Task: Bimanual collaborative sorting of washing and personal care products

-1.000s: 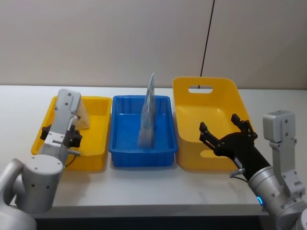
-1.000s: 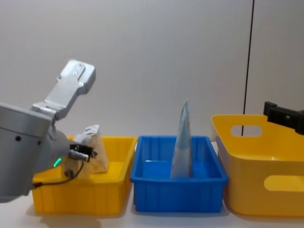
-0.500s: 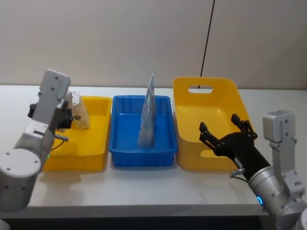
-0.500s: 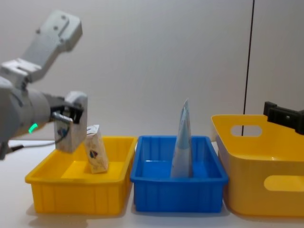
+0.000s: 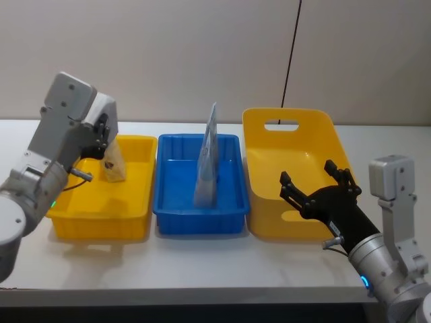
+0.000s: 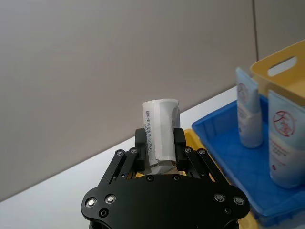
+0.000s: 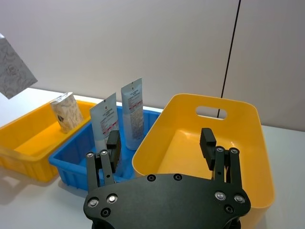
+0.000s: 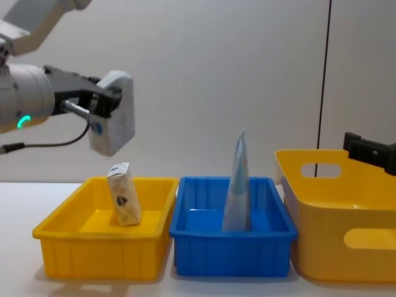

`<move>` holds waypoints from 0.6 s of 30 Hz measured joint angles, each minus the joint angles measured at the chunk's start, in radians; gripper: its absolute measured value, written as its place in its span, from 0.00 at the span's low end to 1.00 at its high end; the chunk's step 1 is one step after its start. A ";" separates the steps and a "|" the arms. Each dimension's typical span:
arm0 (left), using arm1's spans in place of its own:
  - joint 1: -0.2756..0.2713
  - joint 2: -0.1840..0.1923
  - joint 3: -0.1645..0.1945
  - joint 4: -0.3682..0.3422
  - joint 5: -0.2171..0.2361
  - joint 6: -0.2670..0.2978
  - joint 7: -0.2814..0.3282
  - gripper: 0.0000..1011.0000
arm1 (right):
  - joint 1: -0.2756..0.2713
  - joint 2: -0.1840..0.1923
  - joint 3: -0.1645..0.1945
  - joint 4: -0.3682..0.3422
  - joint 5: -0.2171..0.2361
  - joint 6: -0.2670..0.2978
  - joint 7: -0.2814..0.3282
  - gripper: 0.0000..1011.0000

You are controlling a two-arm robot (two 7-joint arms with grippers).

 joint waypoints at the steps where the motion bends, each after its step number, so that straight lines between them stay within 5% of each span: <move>1: -0.002 0.008 0.001 -0.008 -0.005 -0.008 -0.021 0.31 | 0.000 0.000 0.000 0.000 0.000 0.000 0.000 0.99; 18: -0.032 0.083 0.013 -0.061 -0.078 -0.086 -0.245 0.31 | 0.000 0.000 0.000 0.000 0.000 0.000 0.000 0.99</move>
